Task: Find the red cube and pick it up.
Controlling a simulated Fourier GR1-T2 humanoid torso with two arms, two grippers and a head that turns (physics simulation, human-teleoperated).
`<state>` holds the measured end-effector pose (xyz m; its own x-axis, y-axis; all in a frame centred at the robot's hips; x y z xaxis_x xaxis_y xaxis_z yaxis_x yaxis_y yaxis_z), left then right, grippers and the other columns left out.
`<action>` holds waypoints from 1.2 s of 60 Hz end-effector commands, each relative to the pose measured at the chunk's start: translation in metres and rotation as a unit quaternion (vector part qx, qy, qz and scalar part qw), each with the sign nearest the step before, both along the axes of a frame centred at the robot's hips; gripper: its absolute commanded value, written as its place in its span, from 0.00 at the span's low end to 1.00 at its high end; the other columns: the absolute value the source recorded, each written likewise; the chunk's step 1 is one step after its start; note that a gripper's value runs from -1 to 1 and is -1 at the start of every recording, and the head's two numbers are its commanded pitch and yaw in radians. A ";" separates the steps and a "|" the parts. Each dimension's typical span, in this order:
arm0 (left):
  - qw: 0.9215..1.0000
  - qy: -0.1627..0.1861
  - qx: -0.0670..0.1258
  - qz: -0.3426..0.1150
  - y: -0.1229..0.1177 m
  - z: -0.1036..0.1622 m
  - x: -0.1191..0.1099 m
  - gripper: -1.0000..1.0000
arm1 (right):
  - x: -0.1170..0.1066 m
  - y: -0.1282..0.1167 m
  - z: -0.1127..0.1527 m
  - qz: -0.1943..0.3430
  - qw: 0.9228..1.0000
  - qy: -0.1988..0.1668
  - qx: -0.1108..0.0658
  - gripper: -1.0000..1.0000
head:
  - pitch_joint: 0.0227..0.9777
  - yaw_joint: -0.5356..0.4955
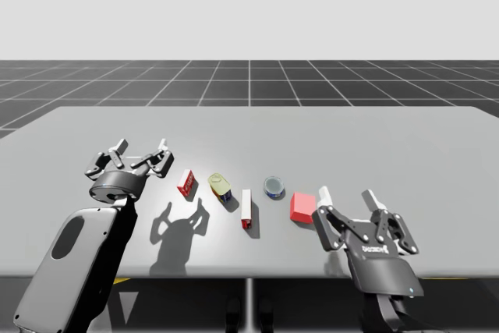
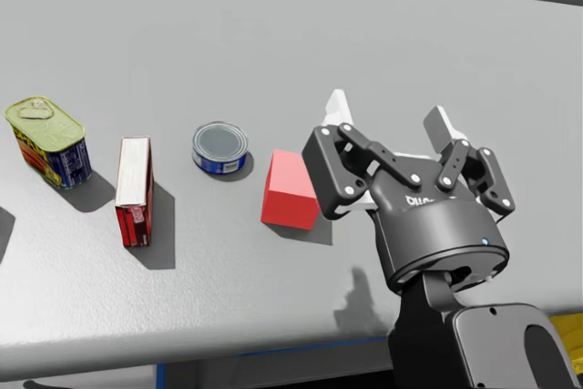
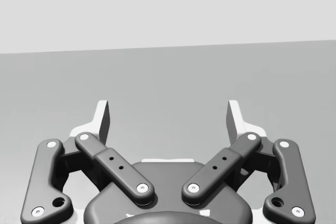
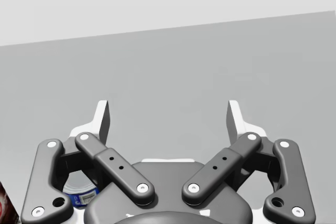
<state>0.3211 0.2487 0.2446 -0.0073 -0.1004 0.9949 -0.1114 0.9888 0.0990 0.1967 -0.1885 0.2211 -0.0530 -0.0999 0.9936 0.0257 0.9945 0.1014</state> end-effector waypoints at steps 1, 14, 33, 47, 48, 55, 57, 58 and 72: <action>1.000 0.001 0.000 0.000 0.000 0.000 0.000 0.00 | -0.020 0.016 -0.018 0.011 0.999 0.019 0.027 0.00 | 0.89 0.25; 1.000 0.001 -0.001 0.000 0.000 0.000 0.000 0.00 | -0.032 0.037 -0.048 0.021 0.998 0.042 0.043 0.00 | 0.89 0.26; 1.000 0.000 -0.001 0.001 0.001 0.000 0.000 0.00 | -0.025 0.051 -0.078 -0.001 0.998 0.066 0.023 0.00 | 0.89 0.27; 1.000 0.000 -0.002 0.001 0.002 0.000 0.000 0.00 | -0.008 0.056 -0.090 -0.016 0.997 0.078 0.000 0.00 | 0.89 0.27; 1.000 0.000 -0.002 0.001 0.002 0.000 0.000 0.00 | -0.007 0.056 -0.090 -0.018 0.997 0.079 0.000 0.00 | 0.89 0.27; 1.000 0.001 -0.002 0.001 0.002 0.000 0.000 0.00 | 0.006 0.057 -0.095 -0.025 0.996 0.087 -0.010 0.00 | 0.89 0.28; 1.000 0.001 -0.001 0.001 0.001 0.000 0.000 0.00 | 0.009 0.057 -0.098 -0.027 0.996 0.086 -0.017 0.00 | 0.89 0.28; 1.000 0.001 -0.001 0.001 0.001 0.000 0.000 0.00 | 0.010 0.057 -0.098 -0.028 0.996 0.085 -0.019 0.00 | 0.89 0.28; 1.000 0.001 -0.001 0.001 0.001 0.000 0.000 0.00 | 0.030 0.056 -0.109 -0.038 0.993 0.107 -0.038 0.00 | 0.89 0.28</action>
<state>0.3213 0.2502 0.2450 -0.0056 -0.0986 0.9951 -0.1134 0.9888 0.0973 0.2150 -0.1309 0.1199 0.1308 -0.0461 0.9903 0.1018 0.9943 0.0329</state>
